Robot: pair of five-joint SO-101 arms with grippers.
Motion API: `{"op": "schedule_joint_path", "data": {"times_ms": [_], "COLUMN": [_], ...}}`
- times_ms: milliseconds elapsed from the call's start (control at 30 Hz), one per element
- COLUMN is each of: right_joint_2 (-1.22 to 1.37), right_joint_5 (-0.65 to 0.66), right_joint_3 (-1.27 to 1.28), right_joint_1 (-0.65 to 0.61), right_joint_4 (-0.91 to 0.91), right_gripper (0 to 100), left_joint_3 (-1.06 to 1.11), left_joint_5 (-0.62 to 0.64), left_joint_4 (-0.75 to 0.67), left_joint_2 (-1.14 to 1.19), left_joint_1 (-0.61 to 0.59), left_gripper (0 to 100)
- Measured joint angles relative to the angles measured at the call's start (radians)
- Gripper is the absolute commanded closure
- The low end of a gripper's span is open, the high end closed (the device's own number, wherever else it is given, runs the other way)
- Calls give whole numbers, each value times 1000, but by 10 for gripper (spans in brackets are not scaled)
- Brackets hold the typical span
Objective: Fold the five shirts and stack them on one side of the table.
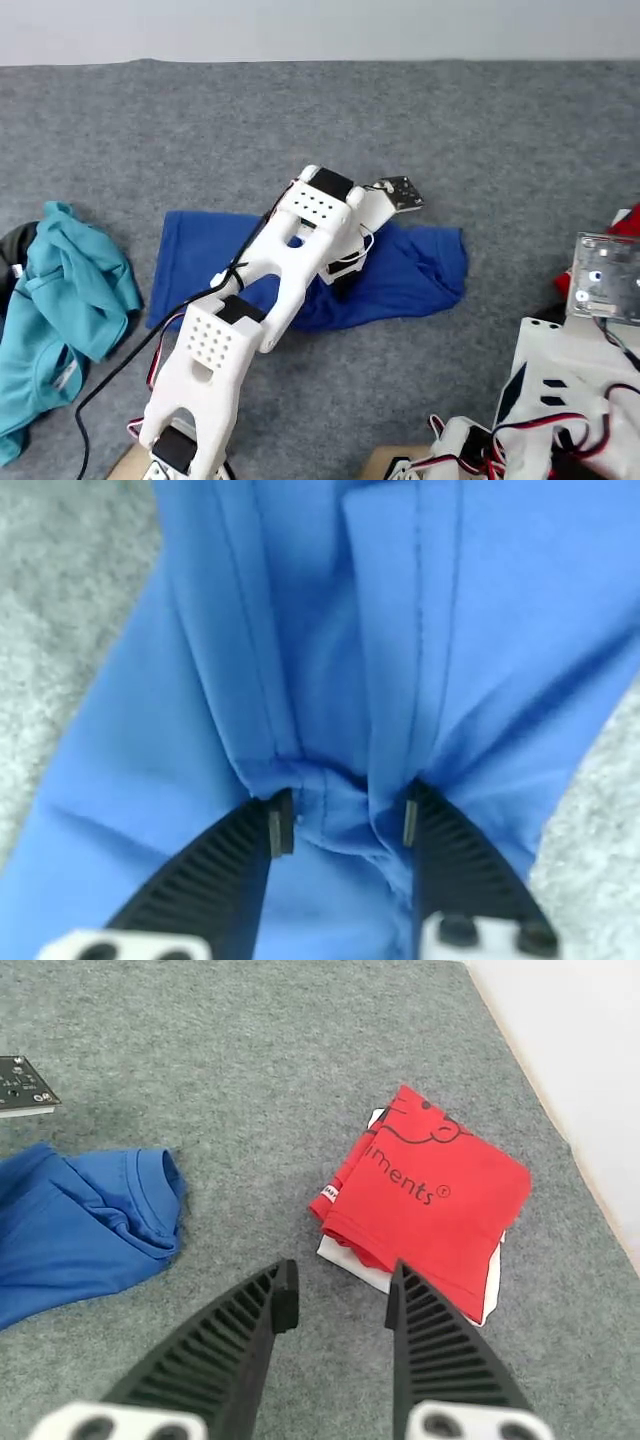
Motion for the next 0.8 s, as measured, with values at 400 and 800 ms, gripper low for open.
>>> {"op": "schedule_joint_path", "data": {"times_ms": [400,800], "right_joint_2": [0,0], "right_joint_5": [15,15], "right_joint_3": [0,0], "right_joint_1": [0,0], "right_joint_4": [0,0], "right_gripper": [841,841], "left_joint_3": [-173,-98], "left_joint_5": [17,269], "left_joint_4": [124,127], "left_joint_2": [-166,-356], "left_joint_1": [2,-308], "left_gripper": [813,813]}}
